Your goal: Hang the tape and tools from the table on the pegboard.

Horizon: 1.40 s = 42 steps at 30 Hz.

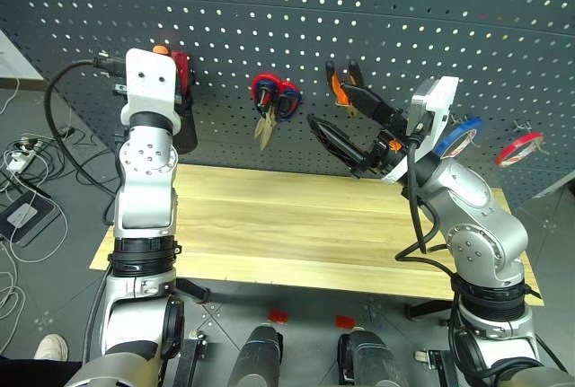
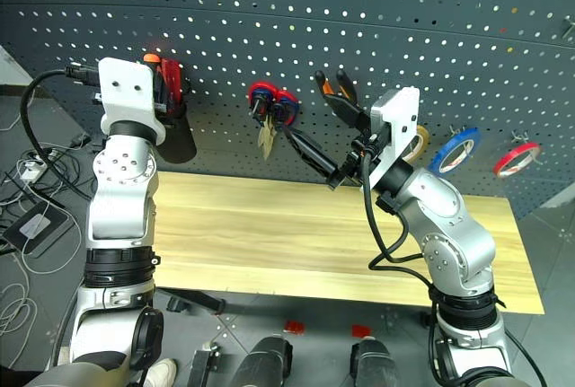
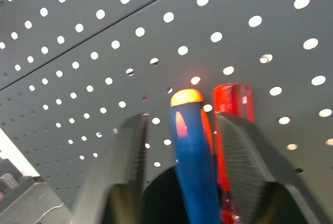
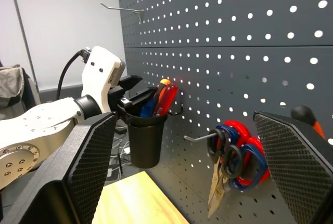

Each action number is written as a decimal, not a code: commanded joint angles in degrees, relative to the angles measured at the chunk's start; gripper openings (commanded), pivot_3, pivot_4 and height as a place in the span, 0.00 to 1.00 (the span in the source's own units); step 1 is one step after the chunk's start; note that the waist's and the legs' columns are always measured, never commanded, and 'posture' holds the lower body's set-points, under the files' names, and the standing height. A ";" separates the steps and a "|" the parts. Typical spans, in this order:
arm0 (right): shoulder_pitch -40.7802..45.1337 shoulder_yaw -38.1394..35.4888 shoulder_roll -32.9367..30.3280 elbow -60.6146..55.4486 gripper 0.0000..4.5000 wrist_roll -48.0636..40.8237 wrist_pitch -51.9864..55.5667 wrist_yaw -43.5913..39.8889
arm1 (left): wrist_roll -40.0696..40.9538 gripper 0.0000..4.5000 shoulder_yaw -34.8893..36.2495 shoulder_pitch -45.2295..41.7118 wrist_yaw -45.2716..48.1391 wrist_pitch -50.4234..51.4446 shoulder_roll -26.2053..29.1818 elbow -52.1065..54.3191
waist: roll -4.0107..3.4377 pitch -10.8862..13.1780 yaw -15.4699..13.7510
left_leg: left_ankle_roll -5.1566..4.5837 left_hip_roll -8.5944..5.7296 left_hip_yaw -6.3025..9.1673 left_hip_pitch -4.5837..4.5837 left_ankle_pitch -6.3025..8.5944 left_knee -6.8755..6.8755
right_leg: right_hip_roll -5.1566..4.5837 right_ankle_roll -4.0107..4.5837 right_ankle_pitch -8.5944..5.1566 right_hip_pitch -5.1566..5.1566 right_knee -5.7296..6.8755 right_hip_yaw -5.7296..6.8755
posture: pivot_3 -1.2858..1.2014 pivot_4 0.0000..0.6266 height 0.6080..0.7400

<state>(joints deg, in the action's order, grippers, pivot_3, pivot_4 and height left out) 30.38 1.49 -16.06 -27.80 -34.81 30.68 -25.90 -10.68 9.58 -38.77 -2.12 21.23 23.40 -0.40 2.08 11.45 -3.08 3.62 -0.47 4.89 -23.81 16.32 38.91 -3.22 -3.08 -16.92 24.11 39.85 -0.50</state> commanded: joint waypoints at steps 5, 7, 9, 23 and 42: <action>-0.28 0.13 -1.04 -1.78 1.00 0.49 -0.49 -0.55 | 0.63 0.99 1.23 -0.19 -0.64 1.06 -0.04 3.75 | 0.00 0.00 0.05 | 0.00 0.02 -0.01 0.00 0.00 0.00 | 0.01 0.00 0.00 0.01 0.02 -0.01 | 0.59 0.30 1.00; -0.96 0.33 -1.81 -1.95 1.00 1.01 -0.79 -1.04 | 3.09 0.99 0.92 0.22 1.70 0.40 -0.65 5.56 | 0.00 0.00 0.04 | 0.00 0.01 0.00 0.00 0.00 0.00 | 0.00 0.00 0.00 0.01 0.01 -0.01 | 0.59 0.30 1.00; -1.38 0.26 -2.43 -2.06 1.00 1.29 -0.91 -1.19 | 5.37 0.99 0.49 0.62 3.70 1.27 -1.55 8.24 | 0.00 0.00 -0.04 | 0.00 0.01 0.00 -0.01 0.00 0.00 | 0.00 0.00 0.00 0.00 0.01 -0.02 | 0.59 0.30 1.00; -11.11 -0.02 -5.12 -2.64 1.00 14.20 0.61 10.08 | 9.93 0.99 -9.80 16.01 10.86 13.03 -7.17 30.03 | 0.00 0.00 0.01 | -0.03 0.04 -0.16 0.07 0.01 -0.02 | 0.02 0.01 0.00 0.00 0.01 -0.24 | 0.59 0.27 1.00; -30.30 -3.13 2.91 7.97 1.00 27.95 0.12 23.62 | 14.24 0.99 -9.35 32.22 12.58 5.93 -13.82 9.51 | -0.64 -2.57 -0.06 | -0.12 0.02 -0.37 0.29 0.07 -0.12 | 0.01 0.01 -0.01 -0.15 -0.36 -0.43 | 0.57 0.20 1.00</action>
<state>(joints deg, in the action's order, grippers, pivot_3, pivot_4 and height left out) 0.33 -0.06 -13.29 -19.04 -7.47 31.99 -2.97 2.71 -0.13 -6.44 9.77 28.07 9.79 8.30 1.43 8.88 -3.14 3.49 -0.45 4.53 -23.41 16.40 38.79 -3.21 -3.07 -16.93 23.82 39.48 -0.92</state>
